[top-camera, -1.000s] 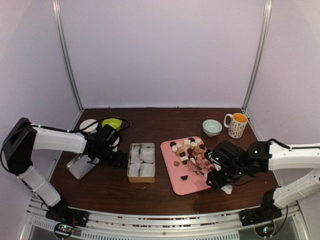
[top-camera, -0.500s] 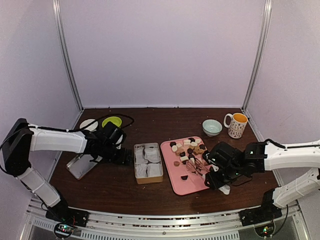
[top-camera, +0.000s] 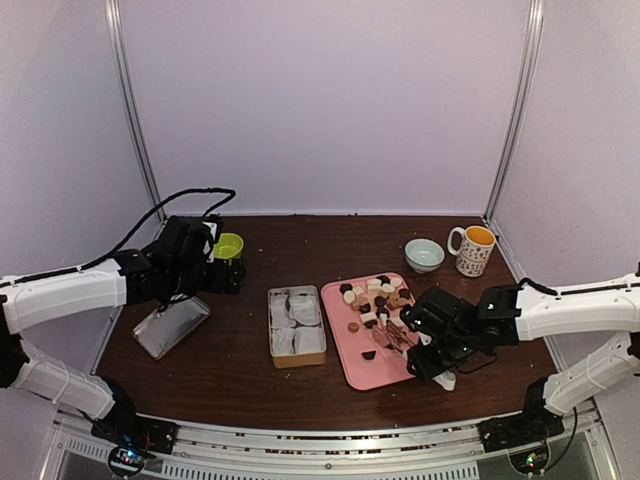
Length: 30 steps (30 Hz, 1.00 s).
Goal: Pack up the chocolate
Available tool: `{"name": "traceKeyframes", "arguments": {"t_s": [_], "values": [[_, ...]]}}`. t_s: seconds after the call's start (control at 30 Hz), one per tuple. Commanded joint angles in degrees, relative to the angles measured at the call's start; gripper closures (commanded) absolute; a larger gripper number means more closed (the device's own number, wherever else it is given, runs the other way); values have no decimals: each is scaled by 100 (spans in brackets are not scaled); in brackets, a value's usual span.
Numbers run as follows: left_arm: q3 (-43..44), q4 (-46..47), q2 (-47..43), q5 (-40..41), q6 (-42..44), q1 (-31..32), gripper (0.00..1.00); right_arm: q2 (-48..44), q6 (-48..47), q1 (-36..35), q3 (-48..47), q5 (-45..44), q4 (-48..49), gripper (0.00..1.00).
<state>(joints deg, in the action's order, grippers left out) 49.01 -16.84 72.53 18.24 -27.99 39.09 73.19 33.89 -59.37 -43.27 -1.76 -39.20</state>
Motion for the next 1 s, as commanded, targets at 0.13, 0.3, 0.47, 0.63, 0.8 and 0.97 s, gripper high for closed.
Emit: {"name": "traceKeyframes", "arguments": {"t_s": [0.13,0.3,0.47,0.63,0.8,0.97], "values": [[-472,1632,-63,282,918,-408,2,214,52,-50,-397,-241,-46,62],[-532,2196,29,358,1181,-483,2,422,59,-49,-568,-285,-62,66],[-226,2153,373,122,1137,-577,2,552,159,-66,-700,-301,-96,74],[-188,2310,500,201,1120,-619,2,339,247,-80,-809,-449,-354,76],[-802,3008,293,140,1431,-620,2,-66,127,-96,-1146,-526,-600,76],[-651,2830,428,43,1400,-622,3,-343,-181,-94,-1255,144,296,76]]}}
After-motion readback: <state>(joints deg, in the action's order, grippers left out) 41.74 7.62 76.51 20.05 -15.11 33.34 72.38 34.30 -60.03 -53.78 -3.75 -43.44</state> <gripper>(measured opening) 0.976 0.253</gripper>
